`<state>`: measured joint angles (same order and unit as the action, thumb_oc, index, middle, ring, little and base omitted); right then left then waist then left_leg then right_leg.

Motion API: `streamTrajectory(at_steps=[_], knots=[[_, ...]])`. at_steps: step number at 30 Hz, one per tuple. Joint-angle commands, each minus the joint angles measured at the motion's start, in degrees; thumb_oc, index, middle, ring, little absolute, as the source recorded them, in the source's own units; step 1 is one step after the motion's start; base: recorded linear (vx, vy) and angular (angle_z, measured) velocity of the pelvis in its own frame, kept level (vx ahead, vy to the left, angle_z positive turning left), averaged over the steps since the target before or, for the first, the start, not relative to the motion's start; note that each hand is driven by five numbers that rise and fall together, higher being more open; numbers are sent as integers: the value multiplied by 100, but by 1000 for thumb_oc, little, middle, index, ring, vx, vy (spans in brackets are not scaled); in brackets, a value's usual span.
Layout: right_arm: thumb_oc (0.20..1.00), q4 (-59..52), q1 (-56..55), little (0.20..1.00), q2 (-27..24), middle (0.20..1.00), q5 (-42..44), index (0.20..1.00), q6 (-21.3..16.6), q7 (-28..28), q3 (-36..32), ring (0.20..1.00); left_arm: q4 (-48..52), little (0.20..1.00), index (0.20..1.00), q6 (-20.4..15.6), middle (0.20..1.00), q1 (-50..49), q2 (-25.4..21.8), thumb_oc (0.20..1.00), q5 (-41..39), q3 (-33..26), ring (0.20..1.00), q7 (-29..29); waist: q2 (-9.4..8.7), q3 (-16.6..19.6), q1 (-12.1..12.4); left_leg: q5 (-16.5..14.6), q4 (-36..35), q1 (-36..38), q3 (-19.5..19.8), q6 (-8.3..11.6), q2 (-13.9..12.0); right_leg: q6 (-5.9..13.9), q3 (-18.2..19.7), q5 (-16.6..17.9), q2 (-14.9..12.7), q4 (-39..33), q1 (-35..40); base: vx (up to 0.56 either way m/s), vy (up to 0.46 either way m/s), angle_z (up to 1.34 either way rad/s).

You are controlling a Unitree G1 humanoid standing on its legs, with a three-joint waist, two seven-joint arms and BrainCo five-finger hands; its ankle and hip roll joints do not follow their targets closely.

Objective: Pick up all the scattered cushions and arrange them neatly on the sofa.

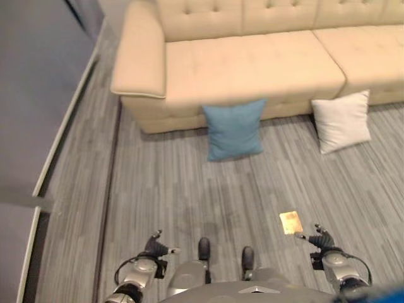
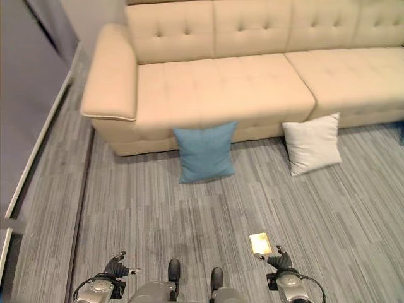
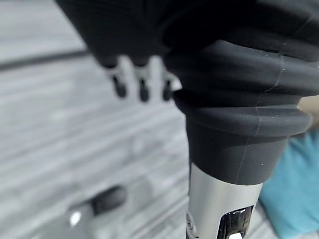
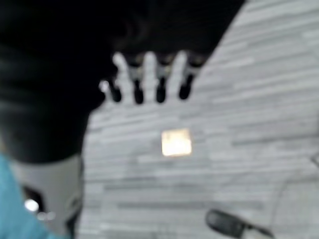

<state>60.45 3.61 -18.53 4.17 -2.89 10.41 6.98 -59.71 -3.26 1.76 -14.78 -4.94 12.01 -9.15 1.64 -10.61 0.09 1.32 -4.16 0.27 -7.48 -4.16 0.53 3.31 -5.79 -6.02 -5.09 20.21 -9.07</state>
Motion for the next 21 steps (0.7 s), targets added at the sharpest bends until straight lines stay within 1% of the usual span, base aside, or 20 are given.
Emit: streamTrajectory(at_steps=[1,2,3,4,5,6,7,8,9,10,11,13,14,15,16,17,18,19,20,21], knots=[[1000,-134,134,1000,-125,1000,-146,1000,-55,50,153,1000,20,1000,1000,-119,1000,103,-220,1000,172,-109,1000,-65,-61,13,114,-507,810,-79,96,77,152,213,-157,904,-311,452,152,142,107,-21],[1000,-135,134,1000,-126,1000,-146,1000,-55,50,153,1000,20,1000,1000,-120,1000,102,-219,1000,172,-109,1000,-66,-61,7,109,-508,807,-70,100,78,154,212,-161,896,-314,459,159,223,3,-18],[1000,-130,202,1000,-149,1000,-189,1000,-53,51,197,1000,24,1000,1000,-116,1000,93,-221,1000,180,-116,1000,-63,-40,43,90,-601,683,153,73,105,158,165,-452,782,-375,23,27,166,-24,-3],[1000,-129,202,1000,-151,1000,-189,1000,-53,51,198,1000,24,1000,1000,-116,1000,92,-219,1000,180,-117,1000,-63,-33,31,81,-603,675,174,83,109,152,162,-465,779,-369,12,54,258,-62,4],[1000,-154,244,1000,-172,1000,-219,1000,-54,46,238,1000,-6,1000,1000,-121,1000,95,-221,1000,181,-122,1000,-58,-46,20,68,-658,628,287,62,138,133,166,-622,784,-391,-296,-9,204,-91,-10],[1000,-199,281,1000,-199,1000,-262,1000,-55,43,277,1000,-39,1000,1000,-121,1000,94,-225,1000,175,-134,1000,-56,-91,13,53,-723,599,412,47,157,165,203,-801,919,-434,-656,-176,384,-167,-22],[1000,-238,306,1000,-229,1000,-332,1000,-30,28,327,1000,-60,1000,1000,-126,1000,98,-225,1000,189,-144,1000,-47,-122,-15,-8,-817,533,627,102,218,175,305,-905,1082,-400,-1213,-253,295,-128,-24],[1000,-238,306,1000,-231,1000,-332,1000,-29,29,328,1000,-60,1000,1000,-126,1000,98,-223,1000,190,-145,1000,-47,-111,-25,-12,-822,528,645,105,221,164,304,-914,1088,-387,-1232,-227,284,-121,-20],[1000,-239,309,1000,-249,1000,-362,1000,-22,27,328,1000,-113,1000,1000,-132,1000,114,-218,1000,221,-165,1000,-50,-119,-33,-48,-863,504,754,144,242,162,352,-870,1181,-357,-1322,-288,207,-122,-4],[1000,-263,292,1000,-270,1000,-349,1000,-31,19,313,1000,-143,1000,1000,-141,1000,134,-206,1000,232,-167,1000,-39,-151,-10,-75,-907,500,826,183,281,164,364,-795,1182,-315,-1452,-215,289,-168,19],[1000,-296,249,1000,-276,1000,-349,1000,-33,6,324,1000,-155,1000,1000,-148,1000,127,-180,1000,248,-168,1000,-46,-157,8,-78,-962,525,897,177,312,130,324,-764,1178,-283,-1474,-126,280,-193,37],[1000,-300,174,1000,-290,1000,-351,1000,-53,-8,311,1000,-197,1000,1000,-144,1000,109,-132,1000,266,-159,1000,-29,-163,104,-99,-868,664,863,215,430,21,219,-763,1115,-213,-1476,-19,237,-200,42],[1000,-290,154,1000,-297,1000,-331,1000,-64,-8,302,1000,-184,1000,1000,-140,1000,112,-102,1000,254,-151,1000,-16,-161,121,-108,-750,896,780,240,521,-44,155,-740,1055,-137,-1491,70,202,-246,58],[1000,-277,133,1000,-299,1000,-308,1000,-79,-14,302,1000,-190,1000,1000,-138,1000,124,-75,1000,235,-135,1000,2,-172,93,-97,-611,1312,647,238,622,-104,71,-726,992,-67,-1488,180,152,-272,66],[1000,-315,128,1000,-316,1000,-274,1000,-105,5,283,1000,-147,1000,1000,-138,1000,166,-75,1000,207,-106,1000,13,-232,32,-78,-402,1973,302,261,724,-158,-19,-702,929,-54,-1491,274,104,-310,57],[1000,-358,143,1000,-347,1000,-233,1000,-124,31,283,1000,-74,1000,1000,-128,1000,231,-70,1000,173,-47,1000,10,-304,-64,-52,-181,2613,-116,295,783,-233,-133,-699,861,-47,-1477,332,38,-210,42],[1000,-358,143,1000,-347,1000,-233,1000,-124,31,283,1000,-74,1000,1000,-128,1000,231,-70,1000,173,-47,1000,10,-304,-64,-52,-181,2613,-116,295,783,-233,-133,-699,861,-47,-1477,332,55,-265,0],[1000,-358,156,1000,-386,1000,-159,1000,-127,58,241,1000,-34,1000,1000,-117,1000,288,-49,1000,117,-22,1000,-1,-400,-132,-46,-11,3221,-531,172,778,-358,-277,-739,724,-26,-1496,422,88,-216,-15],[1000,-349,137,1000,-401,1000,-146,1000,-106,63,225,1000,-55,1000,1000,-103,1000,310,-31,1000,118,8,1000,2,-433,-145,-45,1,3339,-663,71,760,-431,-321,-762,649,-20,-1505,491,151,-268,-14],[1000,-353,115,1000,-422,1000,-130,1000,-95,63,216,1000,-58,1000,1000,-94,1000,323,-17,1000,134,40,1000,12,-433,-169,-22,-102,3322,-805,-35,729,-478,-345,-772,578,12,-1523,594,165,-139,-3]])
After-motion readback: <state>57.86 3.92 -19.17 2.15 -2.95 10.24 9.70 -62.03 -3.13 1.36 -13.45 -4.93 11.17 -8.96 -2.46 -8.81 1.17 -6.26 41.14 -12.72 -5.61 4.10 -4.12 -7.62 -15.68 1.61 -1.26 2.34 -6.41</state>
